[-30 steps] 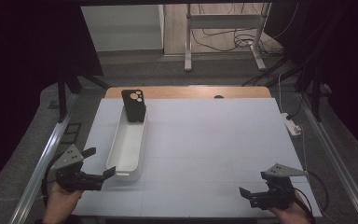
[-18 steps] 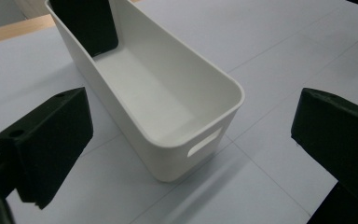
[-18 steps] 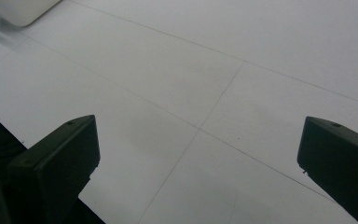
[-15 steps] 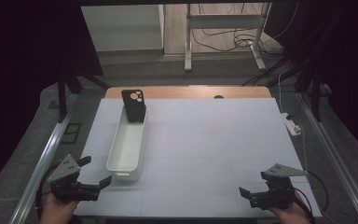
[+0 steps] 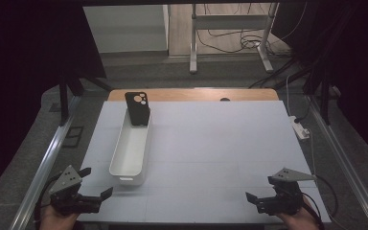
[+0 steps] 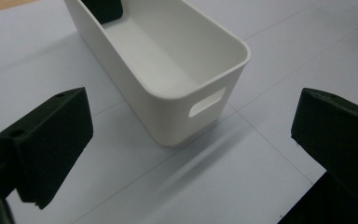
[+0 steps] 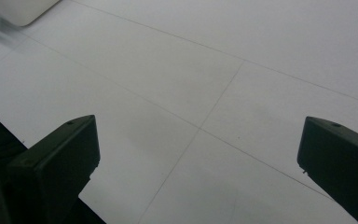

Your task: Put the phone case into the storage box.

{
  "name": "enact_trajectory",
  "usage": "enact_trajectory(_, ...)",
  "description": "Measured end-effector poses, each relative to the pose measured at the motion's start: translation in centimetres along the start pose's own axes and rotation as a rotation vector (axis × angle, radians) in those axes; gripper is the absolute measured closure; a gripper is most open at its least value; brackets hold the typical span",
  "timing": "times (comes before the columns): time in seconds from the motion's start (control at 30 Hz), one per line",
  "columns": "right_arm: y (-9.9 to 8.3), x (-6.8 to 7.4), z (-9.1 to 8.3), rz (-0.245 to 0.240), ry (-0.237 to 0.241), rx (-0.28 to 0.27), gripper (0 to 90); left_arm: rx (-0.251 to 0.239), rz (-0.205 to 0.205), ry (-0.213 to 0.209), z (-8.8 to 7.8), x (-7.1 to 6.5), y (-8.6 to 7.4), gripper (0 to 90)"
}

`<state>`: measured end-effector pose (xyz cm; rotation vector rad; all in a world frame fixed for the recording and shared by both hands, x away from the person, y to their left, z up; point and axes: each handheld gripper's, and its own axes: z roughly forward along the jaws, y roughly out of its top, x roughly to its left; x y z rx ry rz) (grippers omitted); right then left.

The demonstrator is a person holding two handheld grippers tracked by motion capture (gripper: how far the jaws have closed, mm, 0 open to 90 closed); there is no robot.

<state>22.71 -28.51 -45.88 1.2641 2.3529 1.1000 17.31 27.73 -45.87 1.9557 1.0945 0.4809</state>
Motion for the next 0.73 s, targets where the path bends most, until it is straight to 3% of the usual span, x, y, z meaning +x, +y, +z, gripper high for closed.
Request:
enact_trajectory(0.37, 0.0, 0.0, 0.0, -0.003, 0.002, 0.002, 0.0, 0.039, -0.024, 0.031, -0.2, 0.2, -1.1, 0.0)
enact_trajectory(0.73, 0.0, 0.0, 0.0, -0.006, 0.001, 0.006, 0.0, 0.011, -0.071, 0.021, -0.5, 0.7, -1.3, 0.6)
